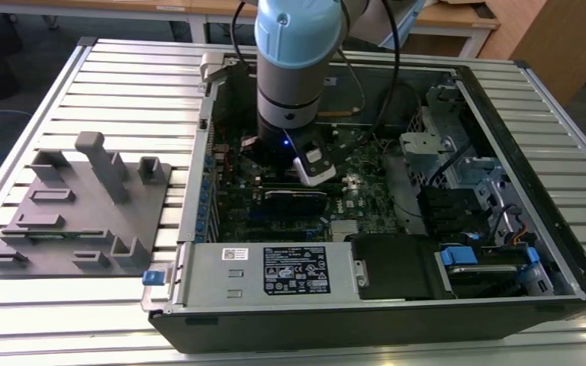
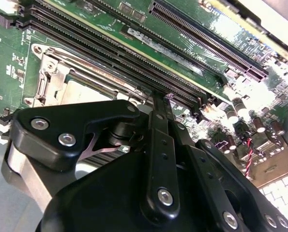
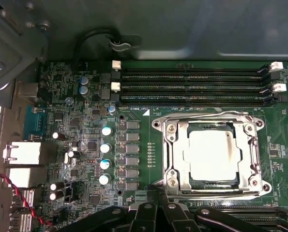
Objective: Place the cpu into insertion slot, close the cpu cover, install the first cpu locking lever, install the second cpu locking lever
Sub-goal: 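Install the second cpu locking lever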
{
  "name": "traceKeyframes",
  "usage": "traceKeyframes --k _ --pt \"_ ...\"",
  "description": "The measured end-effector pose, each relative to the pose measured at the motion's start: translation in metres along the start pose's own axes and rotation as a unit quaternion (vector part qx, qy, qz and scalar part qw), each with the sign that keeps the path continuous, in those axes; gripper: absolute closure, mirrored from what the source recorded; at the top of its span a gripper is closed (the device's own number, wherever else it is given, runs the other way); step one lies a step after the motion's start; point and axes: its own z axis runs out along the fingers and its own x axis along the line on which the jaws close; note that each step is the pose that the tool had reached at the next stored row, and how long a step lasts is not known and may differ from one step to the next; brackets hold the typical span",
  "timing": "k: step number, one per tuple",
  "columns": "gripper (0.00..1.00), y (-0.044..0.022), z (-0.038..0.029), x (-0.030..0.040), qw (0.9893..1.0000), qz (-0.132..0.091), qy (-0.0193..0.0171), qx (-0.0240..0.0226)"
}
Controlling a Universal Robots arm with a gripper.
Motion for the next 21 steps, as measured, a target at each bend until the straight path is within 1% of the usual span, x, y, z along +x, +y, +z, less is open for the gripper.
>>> traceKeyframes --k 5,21 --pt "0.90 -0.0002 0.0006 0.0012 1.0000 0.000 0.0000 -0.0001" --pt "0.90 0.0004 0.0007 0.0019 1.0000 0.000 -0.0001 -0.0001"
